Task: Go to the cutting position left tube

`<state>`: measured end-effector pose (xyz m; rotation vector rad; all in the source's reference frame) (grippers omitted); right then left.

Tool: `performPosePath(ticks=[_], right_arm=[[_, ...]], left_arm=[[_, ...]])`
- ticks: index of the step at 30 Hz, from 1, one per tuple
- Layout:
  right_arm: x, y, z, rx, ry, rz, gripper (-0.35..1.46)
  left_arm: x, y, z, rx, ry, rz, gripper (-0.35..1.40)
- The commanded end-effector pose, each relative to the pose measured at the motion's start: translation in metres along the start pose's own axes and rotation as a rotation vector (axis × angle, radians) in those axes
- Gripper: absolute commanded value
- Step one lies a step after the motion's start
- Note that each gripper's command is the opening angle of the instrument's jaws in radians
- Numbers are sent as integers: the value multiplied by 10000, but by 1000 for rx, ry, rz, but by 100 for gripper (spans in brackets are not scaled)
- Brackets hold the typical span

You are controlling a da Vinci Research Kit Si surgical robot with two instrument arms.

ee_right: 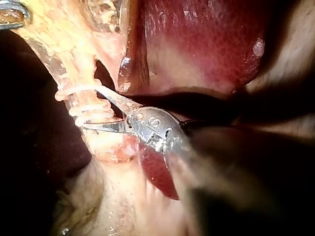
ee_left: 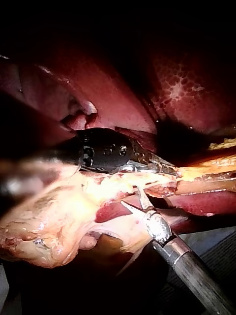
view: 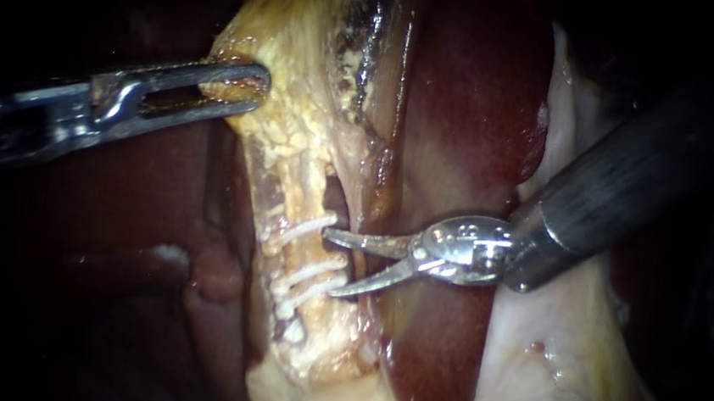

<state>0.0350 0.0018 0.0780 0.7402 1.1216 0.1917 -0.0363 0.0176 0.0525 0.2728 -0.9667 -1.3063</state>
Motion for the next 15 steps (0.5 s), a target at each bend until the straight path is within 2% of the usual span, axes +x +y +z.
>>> performPosePath(ticks=[1, 7, 11, 15], right_arm=[[0, 1, 1, 0, -3, 0, 143], [4, 3, 7, 17, -7, 0, 143], [6, 1, 10, 49, -4, -5, 141], [11, -6, 12, 92, 31, -12, 140]], left_arm=[[0, 0, 0, -1, 0, 0, -35], [0, 0, 0, -1, 0, 0, -35], [0, 0, 0, 0, 0, 0, -35], [0, 1, 0, 0, 0, 0, -35]])
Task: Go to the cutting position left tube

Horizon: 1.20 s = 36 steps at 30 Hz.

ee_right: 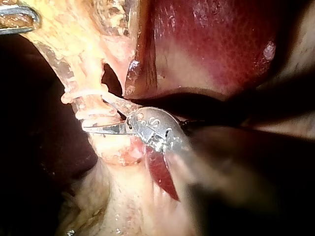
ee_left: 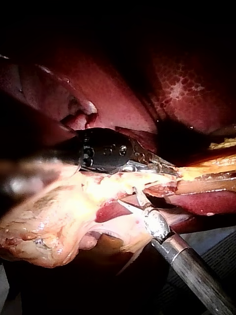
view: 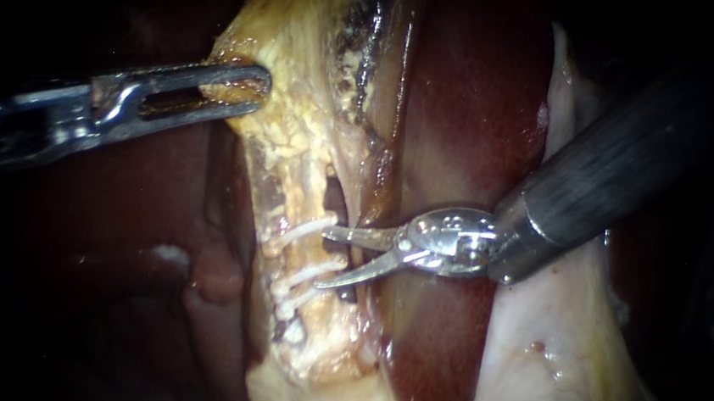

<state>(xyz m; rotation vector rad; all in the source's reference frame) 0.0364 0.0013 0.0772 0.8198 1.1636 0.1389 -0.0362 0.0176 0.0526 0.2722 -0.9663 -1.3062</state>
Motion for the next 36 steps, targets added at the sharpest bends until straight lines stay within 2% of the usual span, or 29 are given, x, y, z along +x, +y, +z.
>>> performPosePath(ticks=[1, 6, 12, 16, 28, 36], right_arm=[[3, -2, 1, 8, 17, -1, 140], [17, -5, 15, 55, 42, -22, 138], [30, 1, 36, 99, 55, -41, 136], [33, 5, 44, 124, 63, -53, 135], [34, 9, 47, 158, 77, -69, 130], [18, 27, 41, 159, 73, -13, 130]], left_arm=[[0, 1, 1, 1, 0, 0, -35], [0, 1, 1, 1, 0, 0, -35], [0, 1, 1, 1, 0, 0, -35], [0, 1, 2, 1, 0, 0, -35], [0, 9, 7, 2, 0, 1, -35], [0, 7, 5, 1, 0, 1, -35]])
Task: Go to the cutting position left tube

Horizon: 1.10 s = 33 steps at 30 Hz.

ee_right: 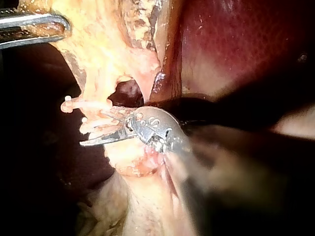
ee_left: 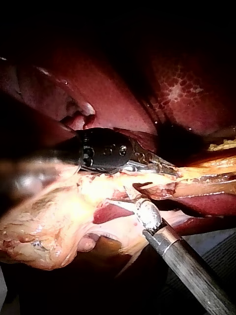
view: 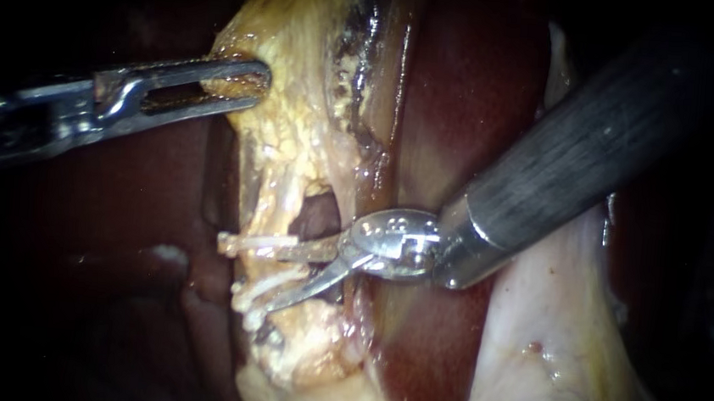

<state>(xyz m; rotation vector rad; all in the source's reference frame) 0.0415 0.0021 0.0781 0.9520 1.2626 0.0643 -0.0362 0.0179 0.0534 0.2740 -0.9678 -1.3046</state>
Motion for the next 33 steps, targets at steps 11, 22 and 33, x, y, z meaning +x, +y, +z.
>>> performPosePath(ticks=[11, 22, 33], right_arm=[[-7, 3, 2, 0, 1, 18, 131], [8, -17, 3, 40, 33, 14, 131], [3, -15, -7, 38, 34, 20, 128]], left_arm=[[-1, -2, -2, -2, -1, 0, -35], [-2, 6, -2, -1, 0, 1, -35], [-4, 32, 3, -20, -6, 2, -35]])
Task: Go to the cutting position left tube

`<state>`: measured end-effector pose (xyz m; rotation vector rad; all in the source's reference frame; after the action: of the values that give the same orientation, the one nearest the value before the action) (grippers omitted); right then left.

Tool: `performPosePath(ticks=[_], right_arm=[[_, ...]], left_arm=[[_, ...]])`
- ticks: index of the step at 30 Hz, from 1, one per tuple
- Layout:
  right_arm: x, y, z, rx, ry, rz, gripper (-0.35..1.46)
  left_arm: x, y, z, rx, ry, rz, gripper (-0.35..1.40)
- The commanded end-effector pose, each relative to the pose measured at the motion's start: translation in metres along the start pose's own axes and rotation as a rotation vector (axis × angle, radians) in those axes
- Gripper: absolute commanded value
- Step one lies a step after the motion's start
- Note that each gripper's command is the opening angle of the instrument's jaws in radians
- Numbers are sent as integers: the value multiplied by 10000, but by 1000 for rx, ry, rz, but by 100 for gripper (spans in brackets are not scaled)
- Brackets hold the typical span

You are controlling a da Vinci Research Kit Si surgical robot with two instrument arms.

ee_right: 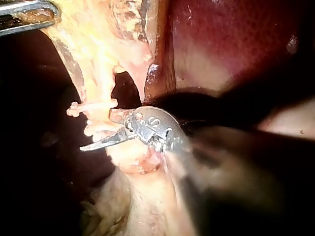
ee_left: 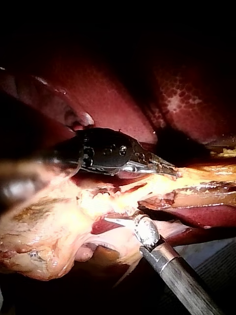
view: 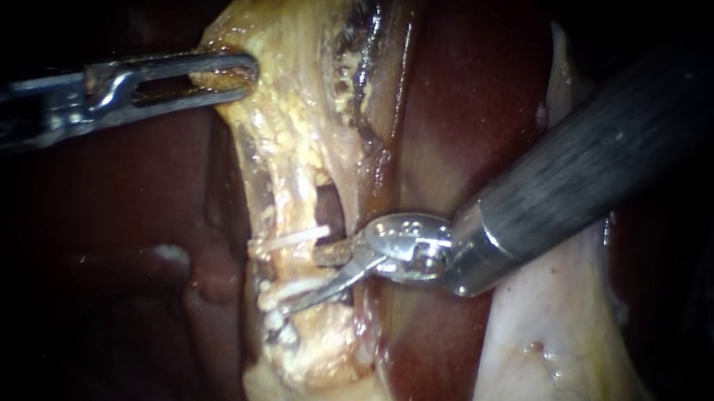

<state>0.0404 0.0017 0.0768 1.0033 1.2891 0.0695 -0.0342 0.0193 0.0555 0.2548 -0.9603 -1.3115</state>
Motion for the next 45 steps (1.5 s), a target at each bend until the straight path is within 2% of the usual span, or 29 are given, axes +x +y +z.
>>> performPosePath(ticks=[1, 5, 12, 23, 31, 34, 37, 45], right_arm=[[-2, 3, -1, -5, 1, 0, 128], [-5, 5, -4, -8, 2, 0, 128], [-2, 0, 0, -4, 1, -1, 128], [-6, 3, -7, -9, 1, -1, 128], [6, -1, 9, 33, 18, -7, 128], [11, 2, 18, 58, 38, -4, 126], [15, 7, 27, 82, 39, 6, 125], [18, 10, 46, 118, 64, 34, 123]], left_arm=[[0, 0, 0, -2, -1, -1, -35], [0, -1, -1, -2, -1, -1, -35], [0, 0, -1, -2, -1, -1, -35], [0, -1, -2, -2, 0, -1, -35], [1, -3, 3, -5, -3, -1, -35], [3, -5, 7, -7, -4, -1, -35], [4, -7, 10, -9, -6, -1, -35], [4, -8, 16, -10, -7, -2, -35]])
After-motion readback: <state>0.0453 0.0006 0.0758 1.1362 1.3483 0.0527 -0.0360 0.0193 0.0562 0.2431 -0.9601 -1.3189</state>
